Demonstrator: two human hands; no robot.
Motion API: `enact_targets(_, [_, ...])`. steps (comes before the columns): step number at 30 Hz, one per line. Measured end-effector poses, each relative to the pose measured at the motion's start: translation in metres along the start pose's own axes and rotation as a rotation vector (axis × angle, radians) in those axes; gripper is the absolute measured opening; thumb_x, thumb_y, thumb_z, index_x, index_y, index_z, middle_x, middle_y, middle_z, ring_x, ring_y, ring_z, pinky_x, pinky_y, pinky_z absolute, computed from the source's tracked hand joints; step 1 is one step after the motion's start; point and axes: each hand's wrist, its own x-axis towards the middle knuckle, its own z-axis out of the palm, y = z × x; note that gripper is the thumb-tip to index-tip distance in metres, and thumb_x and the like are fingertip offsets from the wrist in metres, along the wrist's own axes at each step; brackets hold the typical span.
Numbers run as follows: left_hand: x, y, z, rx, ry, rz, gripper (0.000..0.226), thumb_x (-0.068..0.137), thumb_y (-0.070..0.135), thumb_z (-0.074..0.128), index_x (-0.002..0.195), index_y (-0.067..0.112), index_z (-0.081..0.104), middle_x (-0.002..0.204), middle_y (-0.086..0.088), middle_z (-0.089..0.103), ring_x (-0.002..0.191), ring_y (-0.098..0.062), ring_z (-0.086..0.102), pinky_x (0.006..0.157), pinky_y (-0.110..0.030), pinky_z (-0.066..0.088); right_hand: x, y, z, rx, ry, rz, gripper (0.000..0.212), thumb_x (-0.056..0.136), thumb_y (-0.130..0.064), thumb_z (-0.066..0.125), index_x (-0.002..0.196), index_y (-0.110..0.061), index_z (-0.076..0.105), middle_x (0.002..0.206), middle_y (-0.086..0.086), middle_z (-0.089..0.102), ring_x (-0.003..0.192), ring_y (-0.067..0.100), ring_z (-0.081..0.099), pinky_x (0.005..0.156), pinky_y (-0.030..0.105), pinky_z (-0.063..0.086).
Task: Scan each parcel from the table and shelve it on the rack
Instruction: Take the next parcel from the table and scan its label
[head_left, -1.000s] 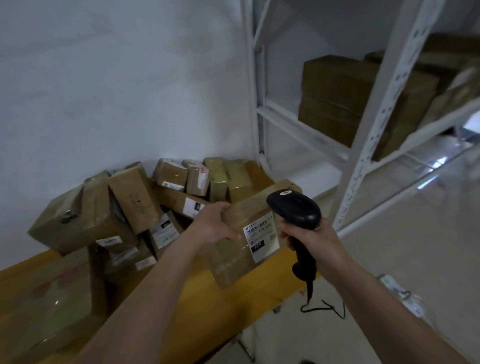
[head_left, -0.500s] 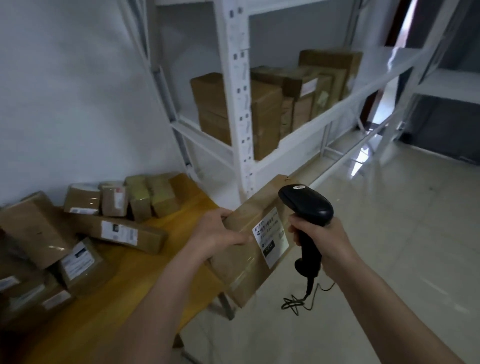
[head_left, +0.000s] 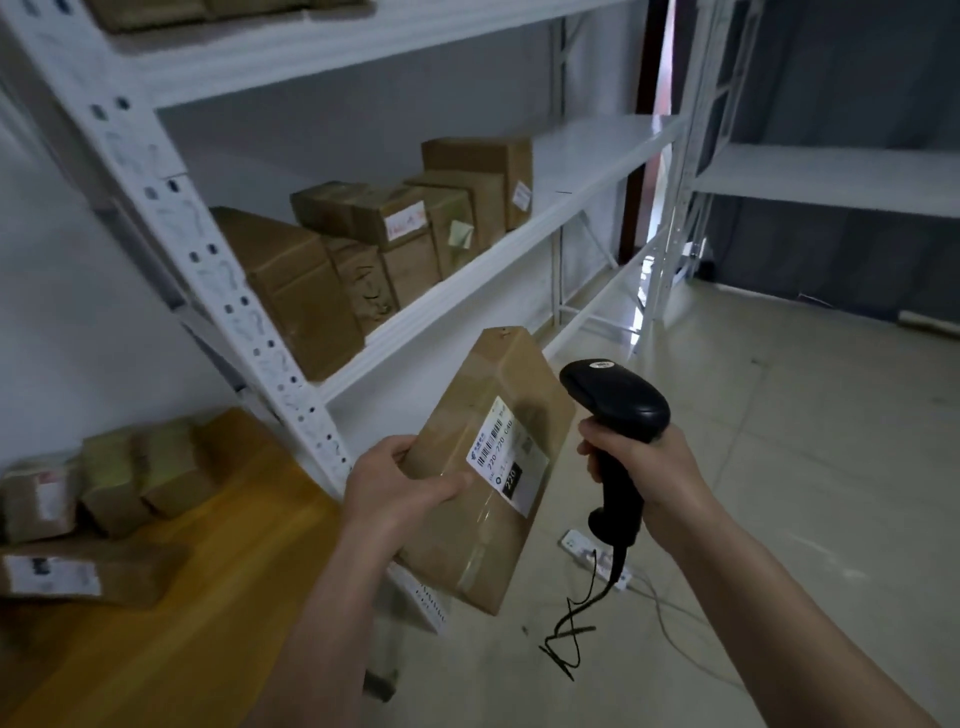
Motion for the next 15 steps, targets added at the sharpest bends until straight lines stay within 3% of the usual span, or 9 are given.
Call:
enact_targets(2, [0.010,0.011,0.011,0.008,0.021,0.006,0.068,0.057,0.032,0.091,0.118,0.022,0.063,0.110,0.007,0.063,0.094,-0.008,0.058,0.084,-0.037,0.055,0.016,-0.002,-0.014,0.017,0.018,0.000,0.005,0.082,-0.002,0.069,0.086,-0.003,0.066,0.068,0.011,0.065,0.058,0.022,0.053,0.061,0.035,0.047])
enact_targets(9, [0.065,0.049,0.065,-0.069,0.034,0.045,0.065,0.061,0.027,0.091,0.118,0.023,0.060,0.111,0.007,0.061,0.096,-0.010,0.060,0.076,-0.029,0.050,0.082,-0.005,-0.046,0.007,0.015,0.011,0.008,0.079,0.001,0.070,0.085,0.002,0.066,0.070,0.013,0.062,0.057,0.021,0.053,0.057,0.031,0.048])
enact_targets(15, [0.139,0.093,0.118,-0.203,0.063,0.049,0.066,0.057,0.027,0.093,0.113,0.031,0.057,0.107,0.012,0.061,0.095,-0.011,0.065,0.083,-0.043,0.058,0.171,-0.032,-0.061,-0.071,-0.008,-0.027,0.017,0.077,0.003,0.073,0.093,0.002,0.065,0.063,0.011,0.056,0.054,0.019,0.052,0.055,0.027,0.049])
